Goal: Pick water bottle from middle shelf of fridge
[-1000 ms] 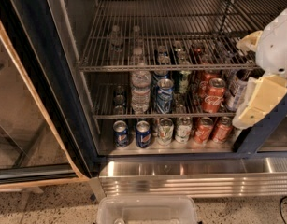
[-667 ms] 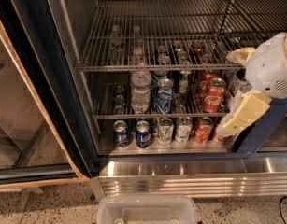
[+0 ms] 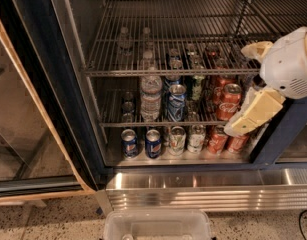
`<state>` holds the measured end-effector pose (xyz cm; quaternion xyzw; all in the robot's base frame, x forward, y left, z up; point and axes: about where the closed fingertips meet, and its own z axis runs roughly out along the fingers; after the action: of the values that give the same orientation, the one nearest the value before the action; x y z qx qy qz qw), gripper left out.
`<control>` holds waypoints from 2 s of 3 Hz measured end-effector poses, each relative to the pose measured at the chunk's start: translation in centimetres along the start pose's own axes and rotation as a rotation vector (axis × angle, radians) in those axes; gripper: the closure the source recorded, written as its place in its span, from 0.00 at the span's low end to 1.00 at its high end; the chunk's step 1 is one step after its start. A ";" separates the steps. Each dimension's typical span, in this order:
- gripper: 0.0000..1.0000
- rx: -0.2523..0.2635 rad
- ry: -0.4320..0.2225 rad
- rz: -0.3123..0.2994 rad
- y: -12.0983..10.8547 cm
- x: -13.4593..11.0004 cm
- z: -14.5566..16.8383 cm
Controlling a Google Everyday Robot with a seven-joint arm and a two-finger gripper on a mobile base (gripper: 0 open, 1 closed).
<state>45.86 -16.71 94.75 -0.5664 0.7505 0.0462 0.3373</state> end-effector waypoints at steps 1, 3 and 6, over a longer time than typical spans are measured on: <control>0.00 0.024 -0.084 -0.007 -0.3 -0.9 1.5; 0.00 0.134 -0.418 0.036 -1.9 -4.2 7.3; 0.00 0.135 -0.516 0.063 -1.2 -6.9 8.1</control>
Offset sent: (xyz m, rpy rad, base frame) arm 0.0707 0.0493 -0.0158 0.5787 -0.4298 -0.0682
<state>51.51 -7.85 92.72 -0.4883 0.6585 0.1494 0.5528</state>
